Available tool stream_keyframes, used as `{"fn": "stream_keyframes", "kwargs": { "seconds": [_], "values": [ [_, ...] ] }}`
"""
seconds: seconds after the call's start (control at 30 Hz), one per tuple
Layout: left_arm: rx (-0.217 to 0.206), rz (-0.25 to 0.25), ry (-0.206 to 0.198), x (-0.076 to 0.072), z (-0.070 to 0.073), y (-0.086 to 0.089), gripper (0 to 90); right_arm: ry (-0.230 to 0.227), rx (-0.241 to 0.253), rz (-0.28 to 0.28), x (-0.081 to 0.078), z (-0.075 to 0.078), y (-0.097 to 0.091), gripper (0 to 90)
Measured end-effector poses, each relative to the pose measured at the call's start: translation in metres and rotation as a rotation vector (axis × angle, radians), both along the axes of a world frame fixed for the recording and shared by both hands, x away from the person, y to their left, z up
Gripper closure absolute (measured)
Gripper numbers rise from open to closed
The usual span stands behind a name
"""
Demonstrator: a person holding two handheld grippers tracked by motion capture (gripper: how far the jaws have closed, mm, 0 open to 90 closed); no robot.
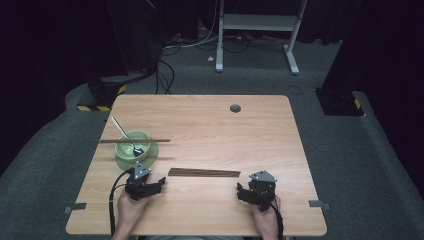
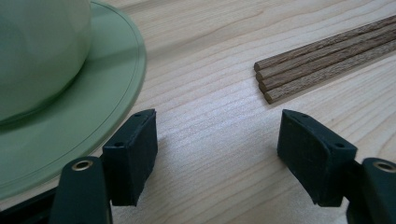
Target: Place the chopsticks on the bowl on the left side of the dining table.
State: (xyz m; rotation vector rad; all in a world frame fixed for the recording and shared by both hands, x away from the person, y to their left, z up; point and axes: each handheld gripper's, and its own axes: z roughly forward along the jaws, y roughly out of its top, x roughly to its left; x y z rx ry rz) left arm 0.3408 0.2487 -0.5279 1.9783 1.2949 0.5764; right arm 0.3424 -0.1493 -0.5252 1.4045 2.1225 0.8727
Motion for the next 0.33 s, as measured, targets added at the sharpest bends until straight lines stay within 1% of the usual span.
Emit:
{"fn": "stream_keyframes", "kwargs": {
  "seconds": [0.33],
  "values": [
    [0.001,0.017,0.004,-0.0013,-0.0001,0.0,25.7,0.0,0.001,-0.001,-0.0001,0.0,0.0001,17.1]
  ]
}}
